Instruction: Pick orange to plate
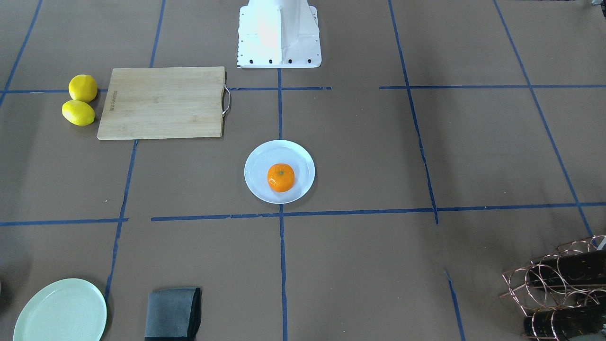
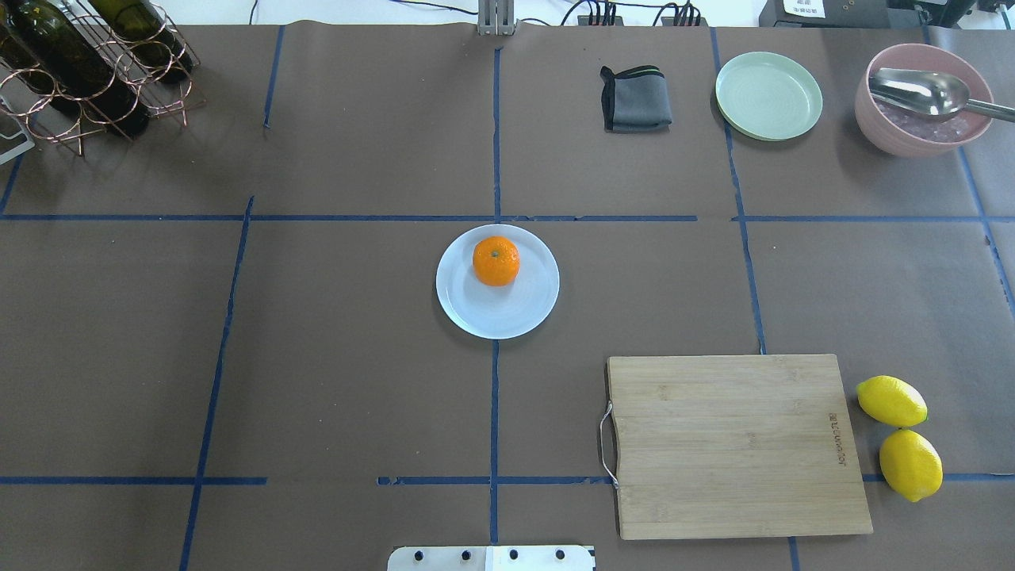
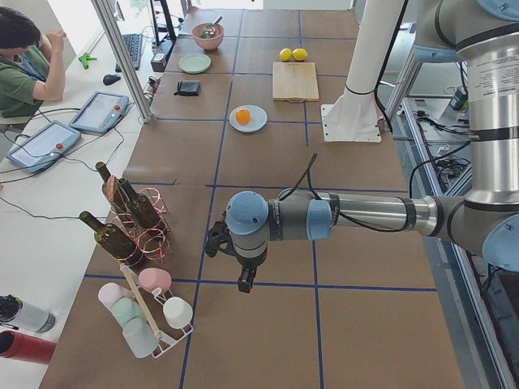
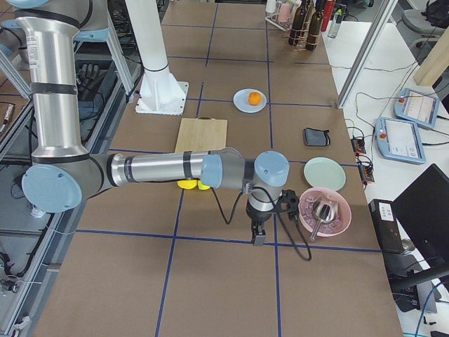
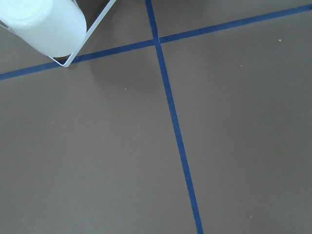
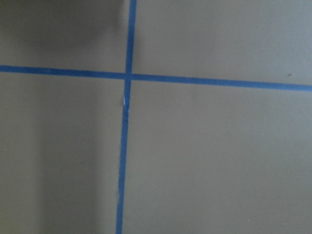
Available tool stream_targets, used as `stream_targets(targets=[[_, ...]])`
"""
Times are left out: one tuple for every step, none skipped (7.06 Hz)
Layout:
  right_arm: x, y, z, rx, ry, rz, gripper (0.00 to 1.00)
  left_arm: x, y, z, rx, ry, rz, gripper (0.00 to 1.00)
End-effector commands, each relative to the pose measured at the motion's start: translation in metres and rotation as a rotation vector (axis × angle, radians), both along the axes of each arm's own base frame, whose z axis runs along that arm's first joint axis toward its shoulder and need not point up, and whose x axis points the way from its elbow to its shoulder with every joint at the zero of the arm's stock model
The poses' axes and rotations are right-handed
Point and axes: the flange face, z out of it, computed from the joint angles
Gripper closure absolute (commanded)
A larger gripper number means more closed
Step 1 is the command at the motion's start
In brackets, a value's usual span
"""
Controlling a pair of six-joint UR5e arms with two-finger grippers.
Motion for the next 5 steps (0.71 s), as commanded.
stream_targets(targets=[[0.0066, 0.0424, 0.0342, 0.017, -0.002, 0.025, 0.0, -0.0008, -0.0002, -0.0028, 0.015, -0.005, 0.004, 0.0], [0.0067, 0.0409, 0.0329, 0.019, -0.002, 0.027, 0.0, -0.0012, 0.002, -0.0065, 0.026, -0.004, 0.005, 0.0], [0.006, 0.0406, 0.0321, 0.018, -0.003, 0.028, 0.0, -0.0007, 0.0014, -0.0061, 0.023, -0.006, 0.006, 0.0], [0.0061, 0.0389, 0.0306, 0.022, -0.003, 0.029, 0.0, -0.0006, 0.0022, -0.0048, 0.02, -0.006, 0.006, 0.0], [0.0062, 0.0378, 0.0285, 0.027, -0.003, 0.029, 0.0, -0.0007, 0.0016, -0.0039, 0.019, -0.005, 0.006, 0.0]])
